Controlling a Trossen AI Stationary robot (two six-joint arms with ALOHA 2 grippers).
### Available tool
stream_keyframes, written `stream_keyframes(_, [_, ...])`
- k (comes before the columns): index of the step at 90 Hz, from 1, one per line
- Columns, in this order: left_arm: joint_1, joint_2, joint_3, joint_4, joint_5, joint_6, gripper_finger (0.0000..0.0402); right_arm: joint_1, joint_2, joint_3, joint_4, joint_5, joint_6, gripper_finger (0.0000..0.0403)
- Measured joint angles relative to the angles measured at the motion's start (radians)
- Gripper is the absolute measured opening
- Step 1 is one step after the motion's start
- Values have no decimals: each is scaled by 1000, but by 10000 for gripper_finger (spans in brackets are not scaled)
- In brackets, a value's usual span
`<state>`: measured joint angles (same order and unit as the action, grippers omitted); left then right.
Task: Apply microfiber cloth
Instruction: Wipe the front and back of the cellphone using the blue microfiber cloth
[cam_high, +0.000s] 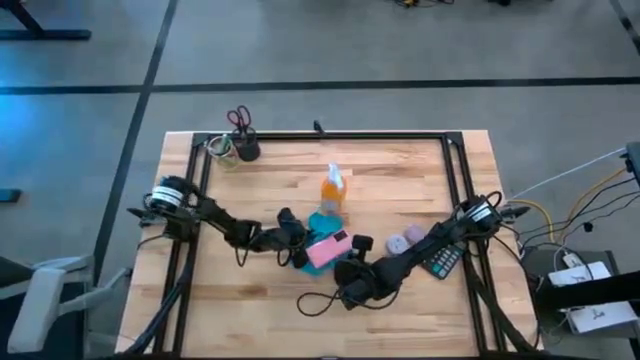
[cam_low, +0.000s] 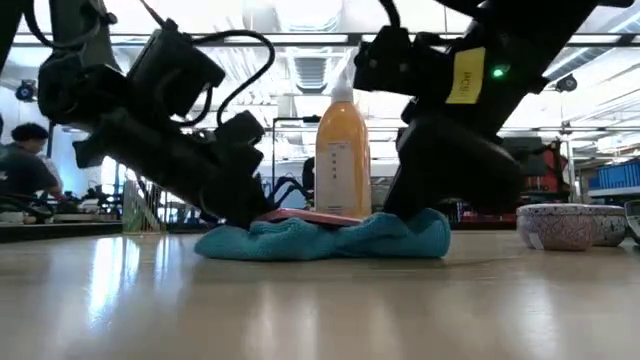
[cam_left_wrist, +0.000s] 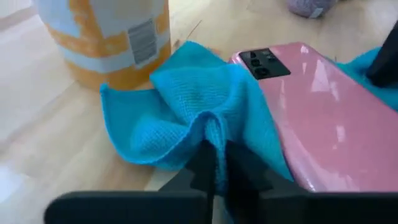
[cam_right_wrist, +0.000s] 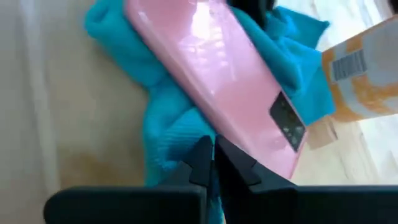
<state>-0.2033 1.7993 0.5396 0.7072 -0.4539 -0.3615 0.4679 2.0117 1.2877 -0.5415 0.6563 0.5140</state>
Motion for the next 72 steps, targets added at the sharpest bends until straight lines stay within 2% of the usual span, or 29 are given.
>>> stream_keyframes(25, [-81,-353,-4,-317,20,83,1,-28,0,-4,14,2,-1,0])
stream_keyframes(32, [-121,-418,-3,-331,80,117,1,-40,0,-12,42,2,-7,0])
stream_keyframes(37, [-156,-433,-5,-315,86,119,1,-48,0,-18,54,2,-22,0])
stream_keyframes(49, [-208,-331,-5,-195,10,116,0,-61,0,-21,91,-5,-47,0])
stream_keyframes(60, [-208,-157,32,-72,4,105,0,-72,0,-23,121,-10,-54,0])
stream_keyframes(72, [-205,11,123,-60,14,112,0,-80,0,-26,171,-43,-61,0])
